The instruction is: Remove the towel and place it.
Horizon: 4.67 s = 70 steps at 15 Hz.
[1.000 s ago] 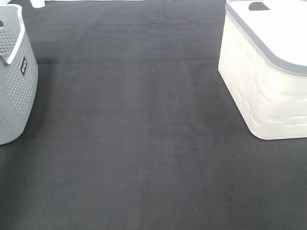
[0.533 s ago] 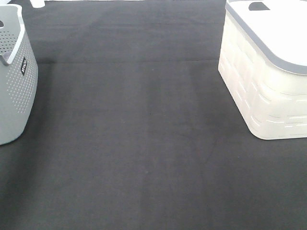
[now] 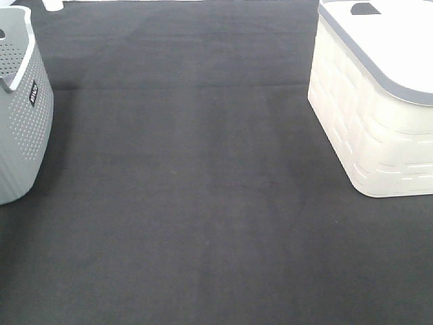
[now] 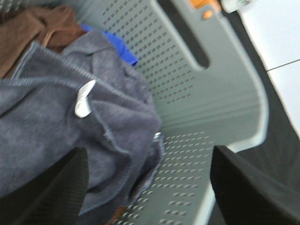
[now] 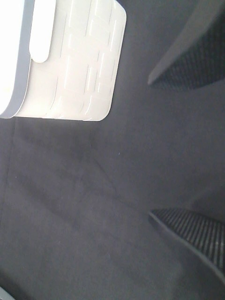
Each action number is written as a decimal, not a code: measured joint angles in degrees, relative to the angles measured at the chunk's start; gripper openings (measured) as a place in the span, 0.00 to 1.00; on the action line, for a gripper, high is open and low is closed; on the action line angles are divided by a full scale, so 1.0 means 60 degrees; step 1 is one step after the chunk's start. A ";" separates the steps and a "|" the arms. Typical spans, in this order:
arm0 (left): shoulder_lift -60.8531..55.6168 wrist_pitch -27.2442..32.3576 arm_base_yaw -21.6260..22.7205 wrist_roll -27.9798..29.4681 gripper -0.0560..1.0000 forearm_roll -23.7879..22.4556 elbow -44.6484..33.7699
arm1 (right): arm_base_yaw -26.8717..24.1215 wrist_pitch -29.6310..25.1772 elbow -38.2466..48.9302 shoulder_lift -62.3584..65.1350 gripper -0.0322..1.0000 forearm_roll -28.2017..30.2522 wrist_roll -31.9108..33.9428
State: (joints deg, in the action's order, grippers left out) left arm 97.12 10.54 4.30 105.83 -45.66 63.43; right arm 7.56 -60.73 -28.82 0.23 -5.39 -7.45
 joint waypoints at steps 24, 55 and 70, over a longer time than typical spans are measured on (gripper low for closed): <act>0.2884 0.0258 0.0115 0.0898 0.40 0.0668 0.1719 | 0.0000 0.0000 0.0000 0.0000 0.71 0.0439 0.0745; -0.1671 -0.2693 -0.0859 -0.0019 0.05 -0.0563 0.4660 | 0.0000 0.0000 0.0000 0.0000 0.71 0.0439 0.0745; 0.1442 -0.4832 -0.3724 -0.0640 0.05 -0.2196 0.8451 | 0.0000 0.0000 0.0000 0.0000 0.71 0.0439 0.0745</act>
State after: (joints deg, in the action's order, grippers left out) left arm 105.77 -18.45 -18.05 101.99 -58.84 114.13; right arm 7.56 -60.73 -28.82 0.23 -2.75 -2.98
